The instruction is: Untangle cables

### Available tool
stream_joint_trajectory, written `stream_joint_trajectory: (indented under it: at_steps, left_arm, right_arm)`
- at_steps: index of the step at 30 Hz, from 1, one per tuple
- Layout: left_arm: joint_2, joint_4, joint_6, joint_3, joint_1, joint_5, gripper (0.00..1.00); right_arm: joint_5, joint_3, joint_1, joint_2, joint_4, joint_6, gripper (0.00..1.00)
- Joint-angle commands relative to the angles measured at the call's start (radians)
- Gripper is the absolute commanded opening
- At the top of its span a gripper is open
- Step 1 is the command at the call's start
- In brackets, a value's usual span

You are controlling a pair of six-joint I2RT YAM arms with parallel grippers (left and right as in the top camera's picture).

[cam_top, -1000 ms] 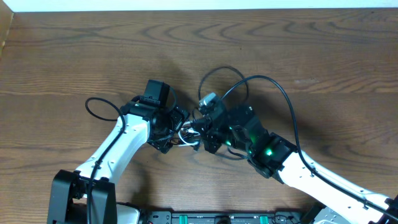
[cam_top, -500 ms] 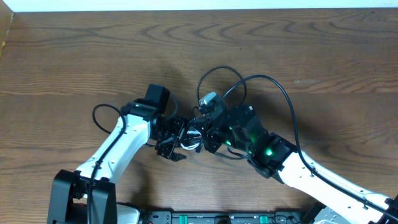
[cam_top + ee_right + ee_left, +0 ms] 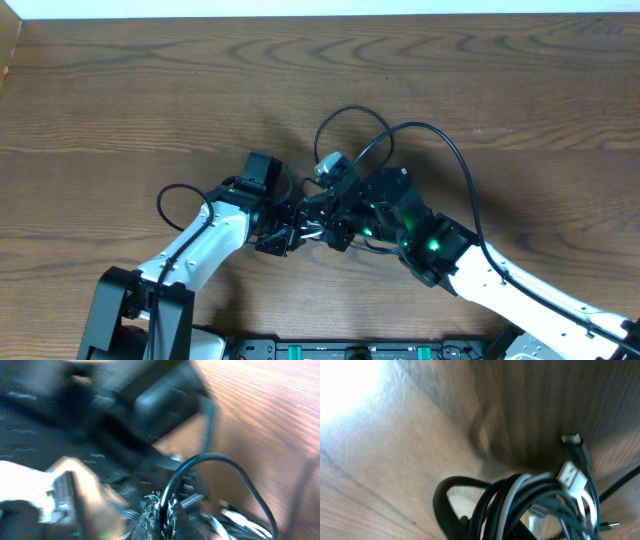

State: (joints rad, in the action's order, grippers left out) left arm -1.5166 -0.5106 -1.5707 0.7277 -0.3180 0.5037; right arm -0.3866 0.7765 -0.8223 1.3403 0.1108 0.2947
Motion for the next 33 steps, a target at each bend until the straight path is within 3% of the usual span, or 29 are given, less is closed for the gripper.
stream_joint_trajectory:
  at_steps: [1,7,15,23,27,30,33]
  left_arm:
    - [0.001,0.014,-0.013,-0.004,-0.002,-0.053,0.19]
    - [0.001,0.02,0.0,-0.004,-0.002,-0.087,0.19]
    - [0.001,0.019,0.006,-0.004,-0.002,-0.101,0.19]
    - [0.001,0.02,0.077,-0.004,-0.002,-0.17,0.19]
    - [0.001,0.065,0.232,-0.004,-0.002,-0.177,0.2]
    - [0.001,0.13,0.393,-0.004,-0.002,-0.176,0.2]
    - [0.001,0.151,0.465,-0.004,-0.002,-0.176,0.2]
  right_arm:
    - [-0.222,0.011,-0.008,-0.06,0.071,-0.019,0.01]
    - [-0.349,0.011,0.016,-0.087,0.215,-0.019,0.01]
    - [-0.345,0.011,0.103,-0.092,0.236,-0.019,0.01]
    - [0.038,0.011,0.15,-0.092,-0.074,-0.019,0.01]
    - [0.17,0.011,0.15,-0.092,-0.234,-0.019,0.01]
    - [0.177,0.011,0.15,-0.092,-0.303,-0.019,0.1]
    - [0.215,0.011,0.15,-0.092,-0.357,-0.019,0.18]
